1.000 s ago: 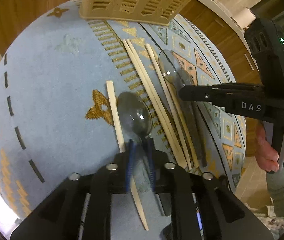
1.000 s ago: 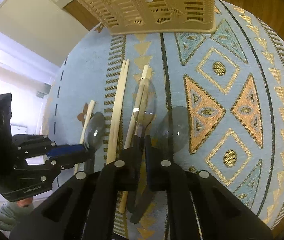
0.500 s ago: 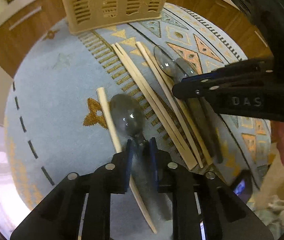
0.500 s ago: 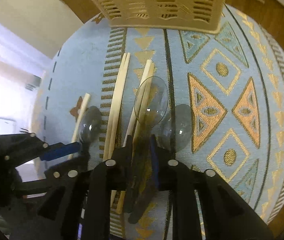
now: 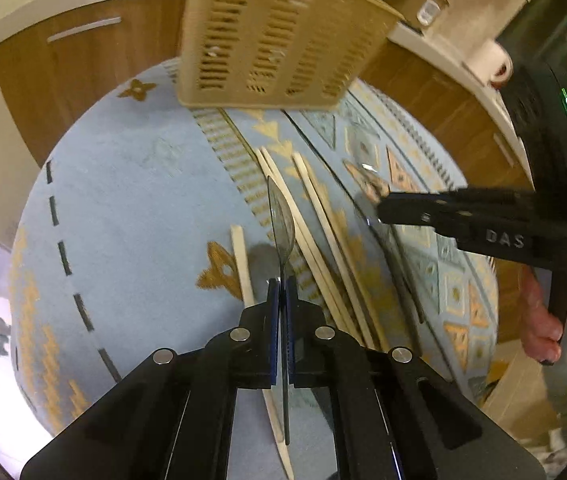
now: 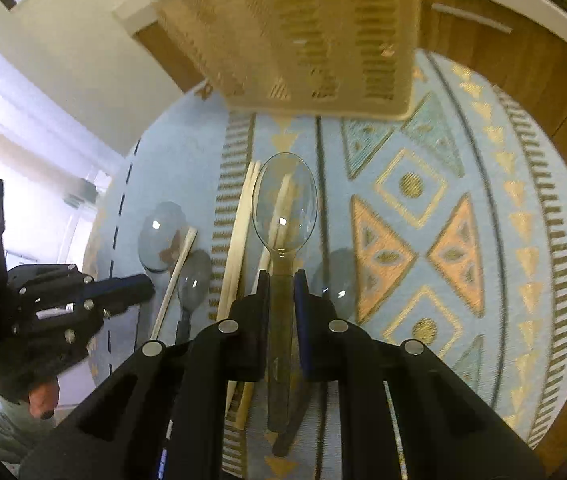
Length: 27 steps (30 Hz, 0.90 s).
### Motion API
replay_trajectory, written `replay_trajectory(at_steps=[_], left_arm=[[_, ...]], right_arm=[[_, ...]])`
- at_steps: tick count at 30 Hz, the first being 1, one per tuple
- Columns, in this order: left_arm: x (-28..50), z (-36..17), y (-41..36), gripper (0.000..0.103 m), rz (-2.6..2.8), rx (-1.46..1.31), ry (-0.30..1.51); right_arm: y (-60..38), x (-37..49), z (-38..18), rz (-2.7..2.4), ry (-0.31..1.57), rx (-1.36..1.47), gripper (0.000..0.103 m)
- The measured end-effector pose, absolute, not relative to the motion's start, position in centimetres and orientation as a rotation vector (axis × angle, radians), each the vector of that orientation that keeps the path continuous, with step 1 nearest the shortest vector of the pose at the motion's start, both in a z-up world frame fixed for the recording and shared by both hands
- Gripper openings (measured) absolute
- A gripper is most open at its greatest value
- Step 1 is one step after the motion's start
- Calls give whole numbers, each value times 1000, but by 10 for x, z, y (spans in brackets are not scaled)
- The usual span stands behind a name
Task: Organize utensils
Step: 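Close the right tool on a clear spoon while the left tool grasps another spoon, then lift both held spoons up toward the beige basket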
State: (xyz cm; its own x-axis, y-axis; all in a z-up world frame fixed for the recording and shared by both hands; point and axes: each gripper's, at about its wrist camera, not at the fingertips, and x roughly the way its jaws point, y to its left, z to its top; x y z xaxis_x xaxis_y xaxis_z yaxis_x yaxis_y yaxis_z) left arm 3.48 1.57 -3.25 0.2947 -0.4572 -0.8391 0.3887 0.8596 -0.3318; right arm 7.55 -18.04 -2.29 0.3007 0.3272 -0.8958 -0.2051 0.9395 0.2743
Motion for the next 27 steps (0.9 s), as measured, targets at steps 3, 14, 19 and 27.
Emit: replay_trajectory(at_steps=[3, 14, 19, 27], left_arm=[[52, -32, 27, 1, -545, -107, 1142], [109, -48, 52, 3, -450, -29, 1221], [112, -52, 46, 29, -440, 70, 1263], [111, -57, 5, 30, -386, 345, 1289]], right_arm=[[-198, 83, -16, 318, 1196, 138, 10], [-265, 110, -45, 121, 1262, 107, 10], [-269, 111, -49, 123, 1269, 66, 11], [-258, 116, -46, 125, 1316, 16, 16]])
